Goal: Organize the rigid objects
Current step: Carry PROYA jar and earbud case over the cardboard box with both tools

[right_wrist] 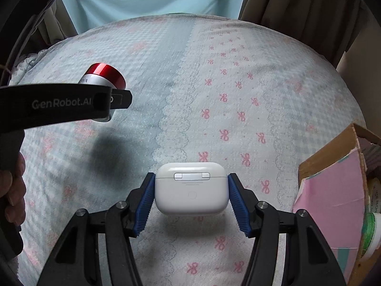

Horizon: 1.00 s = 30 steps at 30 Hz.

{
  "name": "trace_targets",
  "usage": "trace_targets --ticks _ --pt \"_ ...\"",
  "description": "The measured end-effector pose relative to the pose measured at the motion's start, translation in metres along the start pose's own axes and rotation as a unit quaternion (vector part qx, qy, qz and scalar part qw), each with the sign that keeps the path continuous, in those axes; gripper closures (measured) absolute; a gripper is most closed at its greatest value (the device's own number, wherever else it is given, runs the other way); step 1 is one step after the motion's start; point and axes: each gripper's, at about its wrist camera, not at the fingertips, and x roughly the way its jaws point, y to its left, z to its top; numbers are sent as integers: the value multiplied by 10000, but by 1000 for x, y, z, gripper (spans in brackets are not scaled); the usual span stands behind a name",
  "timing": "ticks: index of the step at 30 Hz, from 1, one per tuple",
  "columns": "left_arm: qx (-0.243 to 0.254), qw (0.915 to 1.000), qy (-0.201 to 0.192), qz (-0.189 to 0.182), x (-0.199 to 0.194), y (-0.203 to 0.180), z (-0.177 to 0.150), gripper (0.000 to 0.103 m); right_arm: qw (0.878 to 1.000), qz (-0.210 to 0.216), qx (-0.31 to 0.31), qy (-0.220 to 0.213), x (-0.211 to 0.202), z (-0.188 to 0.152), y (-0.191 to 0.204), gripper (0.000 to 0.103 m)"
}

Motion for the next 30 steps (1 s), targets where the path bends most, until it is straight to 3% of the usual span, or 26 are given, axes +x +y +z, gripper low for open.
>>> trace_targets --ticks 5,17,24,30 --pt "-64 9999 -122 -78 -47 -3 10 50 9998 41 163 -115 -40 16 -4 47" --pt "90 9990 -357 -257 -178 -36 24 50 9950 79 886 -461 -188 47 -42 47" --pt "339 9975 -466 -414 -228 -94 19 50 9911 53 1191 -592 -251 38 -93 47" --pt "185 9966 -410 -684 -250 -163 9 50 9918 29 1130 -589 -287 20 -156 47"
